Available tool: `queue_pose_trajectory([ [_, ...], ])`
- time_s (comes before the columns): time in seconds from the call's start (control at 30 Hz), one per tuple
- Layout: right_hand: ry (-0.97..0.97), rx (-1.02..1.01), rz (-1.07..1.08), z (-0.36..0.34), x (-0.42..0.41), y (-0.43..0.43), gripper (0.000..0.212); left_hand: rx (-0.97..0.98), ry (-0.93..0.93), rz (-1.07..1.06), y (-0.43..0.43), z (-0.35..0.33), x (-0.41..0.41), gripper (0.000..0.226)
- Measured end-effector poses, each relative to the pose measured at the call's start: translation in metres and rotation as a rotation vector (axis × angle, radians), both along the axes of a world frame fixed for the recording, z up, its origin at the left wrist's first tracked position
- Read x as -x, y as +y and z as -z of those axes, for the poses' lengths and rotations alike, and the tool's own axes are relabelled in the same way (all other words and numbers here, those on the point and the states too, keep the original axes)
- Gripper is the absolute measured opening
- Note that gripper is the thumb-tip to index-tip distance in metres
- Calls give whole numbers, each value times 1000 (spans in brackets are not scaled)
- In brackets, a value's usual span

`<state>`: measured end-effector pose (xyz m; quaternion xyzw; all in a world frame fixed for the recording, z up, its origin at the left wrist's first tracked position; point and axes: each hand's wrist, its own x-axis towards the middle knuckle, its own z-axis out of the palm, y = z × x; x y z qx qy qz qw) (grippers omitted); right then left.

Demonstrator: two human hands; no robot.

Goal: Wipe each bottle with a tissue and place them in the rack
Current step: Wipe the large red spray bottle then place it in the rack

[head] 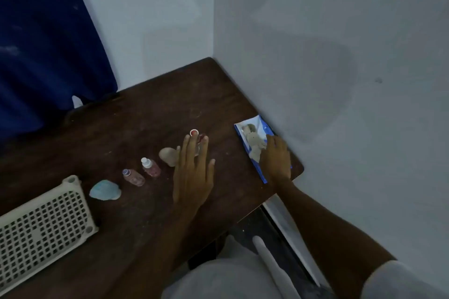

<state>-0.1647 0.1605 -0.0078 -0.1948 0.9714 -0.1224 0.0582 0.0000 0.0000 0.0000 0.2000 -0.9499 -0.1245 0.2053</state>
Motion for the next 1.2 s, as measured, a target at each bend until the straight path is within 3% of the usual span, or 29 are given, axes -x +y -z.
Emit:
queue_pose_trajectory([
  [0.3,-64,-91,-5,17,37,-3,32,-354,87,-55,-16,-4,21,58],
  [0.43,-49,-131,-21,26,44,-5,18,-416,101,-31,-23,-4,29,59],
  [0.6,-15,-71,3,30,47,-3,21,-440,104,-43,-32,-3,37,54],
  [0.7,-2,52,31,22,46,-3,24,-463,116,-54,-37,-3,41,50],
  [0.8,-41,341,64,9,36,-5,26,-501,128,-82,-43,-3,44,45],
  [0.93,-437,761,214,-6,12,-10,26,-529,139,-108,-48,-5,52,39],
  [1.07,-725,893,301,-16,-15,-19,20,-572,113,-101,-55,-8,57,34],
  [1.2,-829,959,303,-23,-33,-28,25,-603,99,-94,-59,-14,59,26],
])
